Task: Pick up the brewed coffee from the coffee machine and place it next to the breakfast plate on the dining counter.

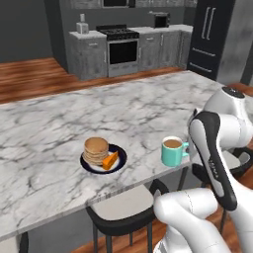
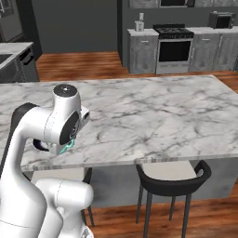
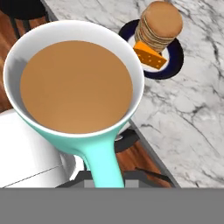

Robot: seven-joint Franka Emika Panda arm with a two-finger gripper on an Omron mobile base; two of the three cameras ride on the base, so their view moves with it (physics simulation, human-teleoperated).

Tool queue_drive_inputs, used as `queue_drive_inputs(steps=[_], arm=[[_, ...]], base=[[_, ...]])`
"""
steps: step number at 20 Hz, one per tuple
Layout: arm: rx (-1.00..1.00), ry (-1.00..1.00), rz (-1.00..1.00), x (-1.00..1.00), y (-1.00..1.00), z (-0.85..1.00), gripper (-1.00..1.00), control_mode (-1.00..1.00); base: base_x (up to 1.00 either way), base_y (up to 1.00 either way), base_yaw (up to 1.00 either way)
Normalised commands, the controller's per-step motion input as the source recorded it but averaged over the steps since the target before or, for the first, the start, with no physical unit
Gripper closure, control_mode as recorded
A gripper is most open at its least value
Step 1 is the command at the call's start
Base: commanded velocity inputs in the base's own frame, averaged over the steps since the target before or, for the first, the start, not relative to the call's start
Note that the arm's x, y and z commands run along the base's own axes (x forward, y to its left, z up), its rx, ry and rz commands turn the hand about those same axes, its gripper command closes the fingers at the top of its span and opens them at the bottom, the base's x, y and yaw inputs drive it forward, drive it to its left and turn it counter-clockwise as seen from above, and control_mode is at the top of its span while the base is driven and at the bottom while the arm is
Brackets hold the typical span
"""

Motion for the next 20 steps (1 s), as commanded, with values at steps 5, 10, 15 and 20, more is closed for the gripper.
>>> queue_drive_inputs(steps=[5, 10, 15, 20], arm=[[0.0, 0.0, 0.0, 0.0, 0.0, 0.0, 1.0, 1.0], [0.0, -0.01, -0.17, 0.39, 0.01, 0.0, 1.0, -1.0], [0.0, -0.03, -0.17, 0.64, -0.03, -0.1, 1.0, -1.0], [0.0, -0.02, -0.06, 0.55, -0.09, -0.23, 1.0, -1.0]], base=[[0.66, 0.21, -0.18], [0.1, 0.03, -0.04], [0.0, 0.0, 0.0], [0.0, 0.0, 0.0]])
